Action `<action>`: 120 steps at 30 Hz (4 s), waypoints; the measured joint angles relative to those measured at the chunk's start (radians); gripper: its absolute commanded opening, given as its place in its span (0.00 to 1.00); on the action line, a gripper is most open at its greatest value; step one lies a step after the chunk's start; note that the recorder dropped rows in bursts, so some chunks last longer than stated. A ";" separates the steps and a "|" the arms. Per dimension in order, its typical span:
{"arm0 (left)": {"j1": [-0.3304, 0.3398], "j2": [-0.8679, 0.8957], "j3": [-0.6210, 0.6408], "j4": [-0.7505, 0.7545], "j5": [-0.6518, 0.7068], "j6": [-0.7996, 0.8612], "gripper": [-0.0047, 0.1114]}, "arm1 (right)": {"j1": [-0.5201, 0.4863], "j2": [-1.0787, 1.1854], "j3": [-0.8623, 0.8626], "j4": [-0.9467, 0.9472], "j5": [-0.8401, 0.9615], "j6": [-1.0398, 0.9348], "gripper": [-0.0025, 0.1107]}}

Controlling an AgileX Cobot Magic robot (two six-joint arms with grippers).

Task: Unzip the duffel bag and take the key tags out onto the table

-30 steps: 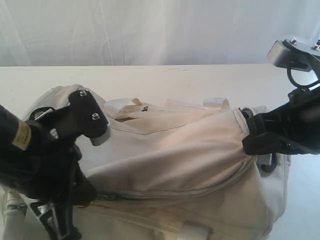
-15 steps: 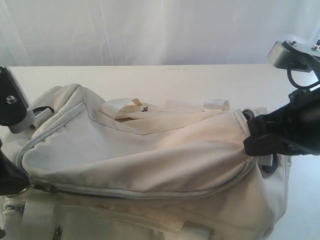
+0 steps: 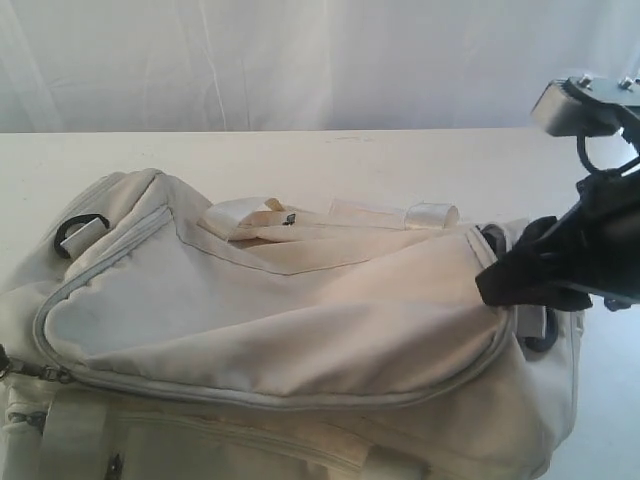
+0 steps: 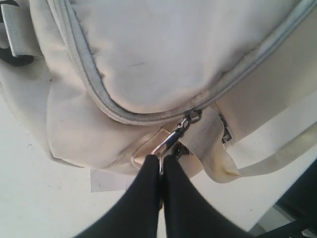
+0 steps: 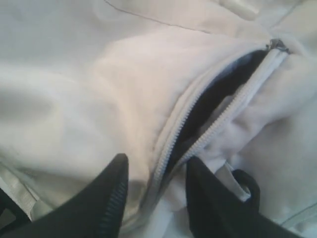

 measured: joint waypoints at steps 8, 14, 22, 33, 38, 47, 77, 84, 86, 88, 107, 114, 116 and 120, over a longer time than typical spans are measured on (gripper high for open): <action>0.000 0.000 0.002 0.004 -0.032 0.000 0.04 | 0.000 -0.089 -0.085 0.015 -0.017 -0.040 0.45; 0.000 0.000 0.002 0.004 -0.033 0.000 0.04 | 0.000 -0.139 -0.148 0.036 0.013 -0.042 0.40; 0.000 0.000 0.002 0.004 -0.036 0.000 0.04 | 0.052 -0.131 -0.173 0.101 0.094 -0.082 0.19; 0.000 0.000 0.002 0.004 -0.036 0.000 0.04 | 0.306 0.024 -0.318 -0.036 0.111 -0.025 0.02; 0.000 0.000 0.002 0.004 -0.036 0.000 0.04 | 0.511 0.138 -0.383 -0.229 0.116 0.114 0.02; 0.000 0.000 0.002 0.004 -0.038 0.000 0.04 | 0.813 0.297 -0.437 -0.412 0.071 0.259 0.02; 0.000 0.000 0.002 -0.028 -0.067 0.000 0.04 | 0.978 0.352 -0.439 -0.544 0.040 0.269 0.34; 0.000 0.000 0.004 -0.032 0.000 -0.029 0.04 | 0.984 0.413 -0.439 -0.545 -0.073 0.242 0.48; 0.000 0.000 0.004 -0.032 0.001 -0.037 0.04 | 0.984 0.438 -0.439 -0.535 -0.087 0.220 0.48; 0.000 0.000 0.004 -0.028 0.001 -0.068 0.04 | 0.984 0.464 -0.439 -0.525 -0.087 0.206 0.48; 0.000 0.000 0.004 -0.015 0.026 -0.104 0.04 | 0.986 0.595 -0.439 -0.571 -0.105 0.243 0.02; 0.000 0.029 0.004 0.061 0.020 -0.104 0.04 | 0.986 0.595 -0.440 -0.571 -0.103 0.260 0.02; 0.000 0.046 0.004 0.077 0.006 -0.104 0.04 | 0.986 0.595 -0.440 -0.571 -0.095 0.260 0.02; 0.000 0.083 0.004 0.122 -0.029 -0.117 0.04 | 0.986 0.595 -0.444 -0.571 -0.083 0.261 0.02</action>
